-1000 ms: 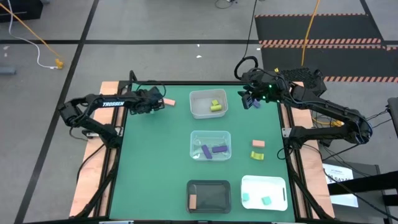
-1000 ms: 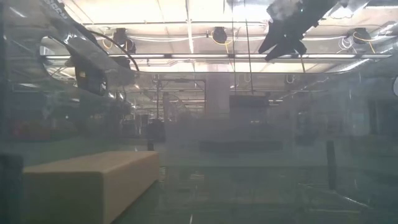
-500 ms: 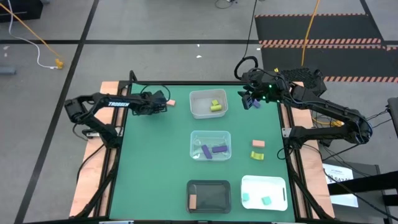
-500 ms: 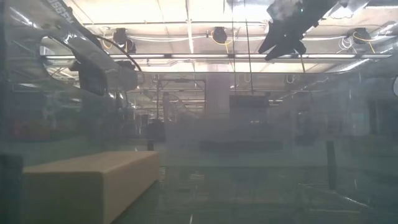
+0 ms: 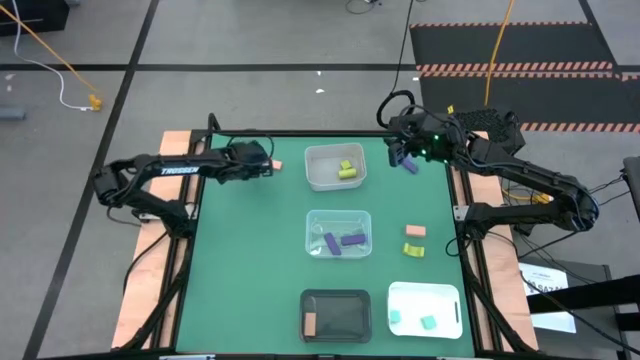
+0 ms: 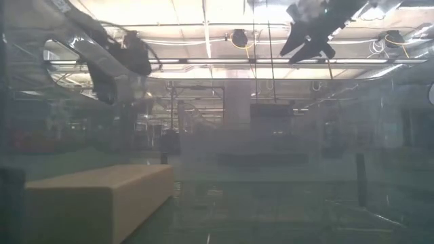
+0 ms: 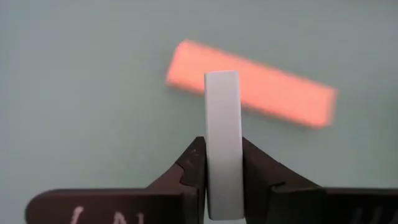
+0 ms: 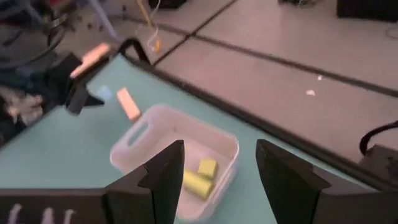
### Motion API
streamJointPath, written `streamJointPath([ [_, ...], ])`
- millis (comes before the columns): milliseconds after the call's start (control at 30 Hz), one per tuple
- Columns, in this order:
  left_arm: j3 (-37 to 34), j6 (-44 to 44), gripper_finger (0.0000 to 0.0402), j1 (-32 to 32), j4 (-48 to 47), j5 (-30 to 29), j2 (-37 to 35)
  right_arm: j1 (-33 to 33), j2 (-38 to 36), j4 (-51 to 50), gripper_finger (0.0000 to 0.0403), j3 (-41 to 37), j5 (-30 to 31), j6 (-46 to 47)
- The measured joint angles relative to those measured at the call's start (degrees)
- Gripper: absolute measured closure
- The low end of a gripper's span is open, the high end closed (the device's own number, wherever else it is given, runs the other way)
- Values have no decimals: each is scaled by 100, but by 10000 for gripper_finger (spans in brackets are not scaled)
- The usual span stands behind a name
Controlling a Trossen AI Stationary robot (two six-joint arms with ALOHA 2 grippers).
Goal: Sort & place blocks by color
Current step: Put the blue block into the white bin
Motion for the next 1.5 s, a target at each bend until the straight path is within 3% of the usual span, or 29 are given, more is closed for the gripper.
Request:
streamJointPath([
  [133, 216, 470, 344, -131, 479, -54, -437, 13, 0, 658, 213, -206, -17, 177],
  [300, 349, 1330, 344, -559, 2377, 292, -830, 13, 25, 1937, 213, -719, -616, 924],
  [500, 350, 1705, 344, -1185, 4611, 852, -778, 15, 292, 3739, 213, -1237, -1512, 1734],
  [667, 353, 1601, 344, -1621, 5465, 948, -523, 196, 988, 4672, 194, -1242, -2123, 1957],
  [967, 345, 1054, 344, -2146, 5574, 977, -273, 317, 1888, 6095, 147, -1245, -2372, 2459],
  [1200, 458, 704, 344, -2316, 5739, 977, 40, 479, 2350, 6622, 146, -1241, -2592, 2999],
  [1500, 829, 586, 344, -2347, 5764, 1013, 591, 879, 2721, 7005, 148, -1159, -2519, 2998],
])
